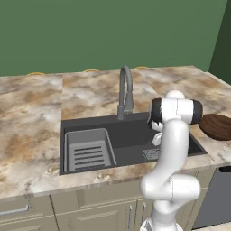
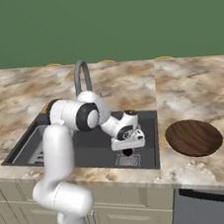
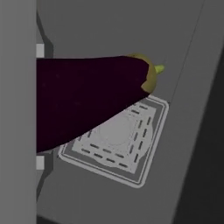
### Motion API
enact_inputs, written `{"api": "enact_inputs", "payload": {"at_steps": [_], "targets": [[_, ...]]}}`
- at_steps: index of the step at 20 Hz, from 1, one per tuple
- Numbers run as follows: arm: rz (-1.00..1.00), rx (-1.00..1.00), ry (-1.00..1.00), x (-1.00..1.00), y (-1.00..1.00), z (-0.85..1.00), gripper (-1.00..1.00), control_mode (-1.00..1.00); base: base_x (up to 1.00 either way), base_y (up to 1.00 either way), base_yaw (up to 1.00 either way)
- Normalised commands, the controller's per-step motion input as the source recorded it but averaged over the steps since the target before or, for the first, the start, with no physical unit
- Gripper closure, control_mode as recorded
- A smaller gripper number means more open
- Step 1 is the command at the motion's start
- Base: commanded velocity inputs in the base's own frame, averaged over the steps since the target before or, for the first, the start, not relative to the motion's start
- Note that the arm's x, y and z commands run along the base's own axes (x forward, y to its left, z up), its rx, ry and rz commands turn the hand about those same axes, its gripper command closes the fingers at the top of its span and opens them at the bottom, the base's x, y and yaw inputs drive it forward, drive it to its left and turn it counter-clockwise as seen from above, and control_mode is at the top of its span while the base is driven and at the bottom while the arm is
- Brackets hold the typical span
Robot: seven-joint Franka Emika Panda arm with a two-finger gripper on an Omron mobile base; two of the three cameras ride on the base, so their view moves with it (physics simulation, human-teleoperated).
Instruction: Pick the eggplant from the sink and place it in the bowl. Then pick the bowl and place it in the microwave. Then close the microwave door and press the start button.
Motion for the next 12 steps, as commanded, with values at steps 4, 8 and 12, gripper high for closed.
{"api": "enact_inputs", "payload": {"at_steps": [4, 8, 12], "targets": [[0.00, -0.08, 0.04, -0.27, 0.00, 1.00, 1.00, -1.00, 0.00, 0.00, 0.00], [0.00, -0.10, 0.02, -0.39, 0.00, 1.00, 1.00, -1.00, 0.00, 0.00, 0.00], [0.00, -0.06, 0.00, -0.43, 0.00, 1.00, 1.00, -1.00, 0.00, 0.00, 0.00]]}}
